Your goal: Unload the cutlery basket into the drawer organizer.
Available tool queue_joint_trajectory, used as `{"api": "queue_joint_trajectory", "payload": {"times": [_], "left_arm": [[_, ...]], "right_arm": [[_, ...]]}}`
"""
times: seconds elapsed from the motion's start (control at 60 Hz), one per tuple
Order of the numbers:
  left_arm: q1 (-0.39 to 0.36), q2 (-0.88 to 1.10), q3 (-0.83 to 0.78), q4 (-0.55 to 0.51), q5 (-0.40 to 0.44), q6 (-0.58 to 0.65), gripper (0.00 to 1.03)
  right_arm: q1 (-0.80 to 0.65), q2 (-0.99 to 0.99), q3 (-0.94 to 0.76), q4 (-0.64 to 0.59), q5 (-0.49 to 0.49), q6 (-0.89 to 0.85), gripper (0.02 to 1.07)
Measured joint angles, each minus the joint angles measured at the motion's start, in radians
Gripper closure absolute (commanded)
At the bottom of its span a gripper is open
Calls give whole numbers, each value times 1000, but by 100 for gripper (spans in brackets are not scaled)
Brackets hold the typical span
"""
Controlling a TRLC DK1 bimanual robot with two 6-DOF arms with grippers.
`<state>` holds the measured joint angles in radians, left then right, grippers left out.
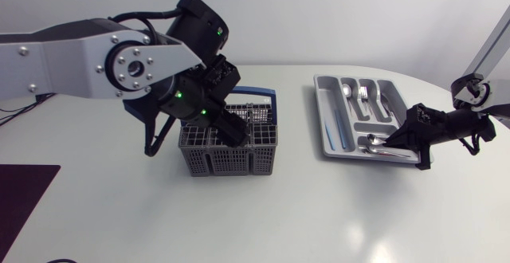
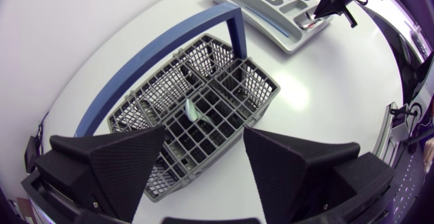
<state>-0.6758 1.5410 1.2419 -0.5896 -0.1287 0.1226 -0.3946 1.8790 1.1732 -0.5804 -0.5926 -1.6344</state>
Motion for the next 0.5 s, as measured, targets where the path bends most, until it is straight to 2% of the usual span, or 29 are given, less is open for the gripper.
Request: {"api": "queue_joint_trajectory", "payload": {"times": [0.15,0.2,0.317,0.5], "left_arm": [[-12,14,0,5,-23,-17,9],[-17,16,0,11,-39,-21,9],[-27,16,-11,42,-73,-25,9],[-43,30,-24,68,-126,-30,9]], "right_arm": [[0,52,28,4,29,-36,100],[0,60,29,16,42,-43,91],[0,64,29,66,67,-50,60],[0,63,17,127,100,-42,39]]}}
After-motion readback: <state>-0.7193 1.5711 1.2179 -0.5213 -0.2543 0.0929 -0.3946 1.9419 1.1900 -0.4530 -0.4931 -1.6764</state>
